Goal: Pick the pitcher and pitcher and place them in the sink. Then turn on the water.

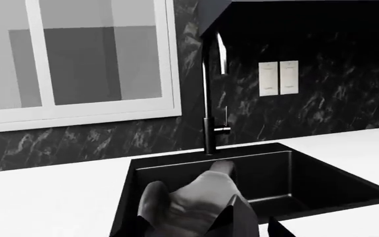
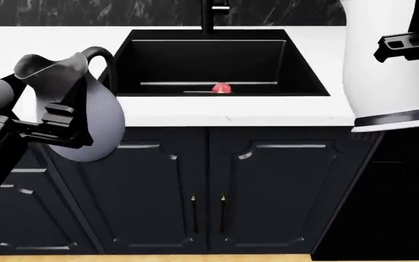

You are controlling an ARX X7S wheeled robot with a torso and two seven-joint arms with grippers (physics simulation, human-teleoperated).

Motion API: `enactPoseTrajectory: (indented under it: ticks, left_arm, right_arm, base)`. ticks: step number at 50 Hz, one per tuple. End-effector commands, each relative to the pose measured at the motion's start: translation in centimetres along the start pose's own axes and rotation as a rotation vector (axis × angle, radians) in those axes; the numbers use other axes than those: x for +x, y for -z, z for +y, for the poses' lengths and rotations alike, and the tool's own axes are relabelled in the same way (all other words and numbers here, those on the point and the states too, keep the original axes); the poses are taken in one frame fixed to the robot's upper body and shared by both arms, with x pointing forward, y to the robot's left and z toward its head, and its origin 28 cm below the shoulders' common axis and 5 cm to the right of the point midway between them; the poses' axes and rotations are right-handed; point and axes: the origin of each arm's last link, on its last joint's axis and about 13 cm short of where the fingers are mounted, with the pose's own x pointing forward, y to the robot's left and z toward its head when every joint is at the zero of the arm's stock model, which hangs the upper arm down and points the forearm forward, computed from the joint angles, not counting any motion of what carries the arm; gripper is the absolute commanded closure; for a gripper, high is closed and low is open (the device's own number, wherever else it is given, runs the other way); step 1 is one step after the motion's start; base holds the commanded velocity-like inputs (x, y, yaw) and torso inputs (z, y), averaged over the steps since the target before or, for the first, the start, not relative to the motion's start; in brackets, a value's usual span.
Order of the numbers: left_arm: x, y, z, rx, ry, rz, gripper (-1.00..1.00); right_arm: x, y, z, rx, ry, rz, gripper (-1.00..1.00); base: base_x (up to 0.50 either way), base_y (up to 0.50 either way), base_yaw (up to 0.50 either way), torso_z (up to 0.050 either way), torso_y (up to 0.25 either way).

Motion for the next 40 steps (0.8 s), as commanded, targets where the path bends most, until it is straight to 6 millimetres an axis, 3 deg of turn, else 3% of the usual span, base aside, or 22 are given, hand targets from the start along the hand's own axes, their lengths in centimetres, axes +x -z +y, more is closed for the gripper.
enactPoseTrajectory:
  ticks: [1,14,40]
  left_arm:
    - [0.1,-1.4,0.5,0.008,-0.049,-0.084,1.0]
    - [0.1,-1.7,0.4,0.016,-0.044,-0.086,1.0]
    - [0.4,-4.5,0.5,0.113,0.006,-0.084,1.0]
  right_arm:
    - [0.1,-1.1,-0.3,-0.019,0.027,-0.067,1.0]
    - [0.1,-1.1,-0.2,-0.015,0.018,-0.069,1.0]
    - [0.8,-2.6,0.6,0.001,-0.058,-0.073,1.0]
  base:
    - [-0.1,-0.5,0.0,0.0,0.0]
    - [-0.09,-0.5,0.0,0.001,0.005]
    - [-0.09,-0.5,0.0,0.002,0.005]
